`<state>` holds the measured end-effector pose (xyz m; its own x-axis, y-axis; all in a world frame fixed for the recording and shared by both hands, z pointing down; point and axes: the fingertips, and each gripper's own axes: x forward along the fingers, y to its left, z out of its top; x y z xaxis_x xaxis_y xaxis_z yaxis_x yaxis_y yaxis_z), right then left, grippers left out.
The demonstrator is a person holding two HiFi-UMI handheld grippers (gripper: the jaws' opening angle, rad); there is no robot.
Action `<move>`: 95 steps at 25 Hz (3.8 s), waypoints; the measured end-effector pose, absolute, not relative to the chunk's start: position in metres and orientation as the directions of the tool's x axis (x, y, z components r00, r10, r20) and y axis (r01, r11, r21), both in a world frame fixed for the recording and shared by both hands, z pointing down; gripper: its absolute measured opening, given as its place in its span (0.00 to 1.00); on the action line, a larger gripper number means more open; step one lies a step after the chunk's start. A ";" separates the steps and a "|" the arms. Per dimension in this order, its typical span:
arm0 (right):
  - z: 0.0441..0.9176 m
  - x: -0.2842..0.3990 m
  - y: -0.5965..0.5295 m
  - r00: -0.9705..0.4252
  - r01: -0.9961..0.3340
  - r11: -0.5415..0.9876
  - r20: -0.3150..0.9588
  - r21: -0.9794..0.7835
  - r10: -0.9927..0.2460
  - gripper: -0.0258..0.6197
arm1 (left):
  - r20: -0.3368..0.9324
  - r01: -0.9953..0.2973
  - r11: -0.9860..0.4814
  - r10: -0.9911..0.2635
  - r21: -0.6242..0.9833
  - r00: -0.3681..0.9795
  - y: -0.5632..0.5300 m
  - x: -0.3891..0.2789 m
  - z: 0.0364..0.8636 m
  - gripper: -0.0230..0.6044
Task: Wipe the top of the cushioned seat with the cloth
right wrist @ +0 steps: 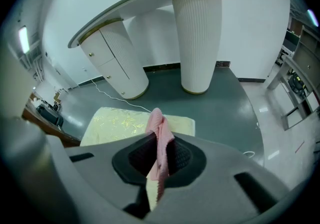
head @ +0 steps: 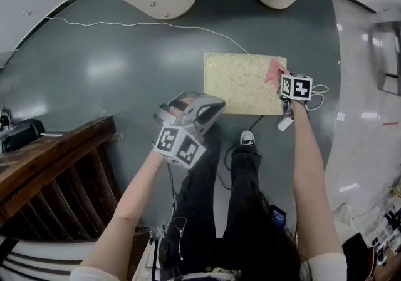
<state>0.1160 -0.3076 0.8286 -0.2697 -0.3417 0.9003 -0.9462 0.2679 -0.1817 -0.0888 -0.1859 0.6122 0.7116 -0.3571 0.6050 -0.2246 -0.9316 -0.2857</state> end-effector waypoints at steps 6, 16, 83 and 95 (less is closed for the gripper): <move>0.822 0.166 -0.301 -0.209 -0.966 0.219 0.914 -0.138 -0.349 0.06 | 0.604 -0.202 -0.935 -0.343 -0.290 0.720 -0.189 -0.073 0.613 0.05; 0.792 0.107 -0.299 -0.354 -0.922 0.294 0.856 -0.251 -0.378 0.06 | 0.598 -0.243 -0.925 -0.375 -0.292 0.709 -0.194 -0.078 0.606 0.05; 0.815 0.082 -0.198 -0.453 -0.874 0.320 0.852 -0.366 -0.262 0.06 | 0.637 -0.281 -0.935 -0.353 -0.215 0.686 -0.167 -0.076 0.629 0.05; 0.825 -0.095 -0.156 -0.612 -0.716 0.493 0.784 -0.494 -0.102 0.06 | 0.652 -0.378 -0.905 -0.407 -0.194 0.640 -0.155 -0.141 0.642 0.05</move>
<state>-0.0952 -0.1560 0.8251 -0.6118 -0.1024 0.7843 -0.7159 0.4934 -0.4940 -0.1413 -0.1554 0.6415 0.6399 -0.4073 0.6516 -0.3781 -0.9051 -0.1945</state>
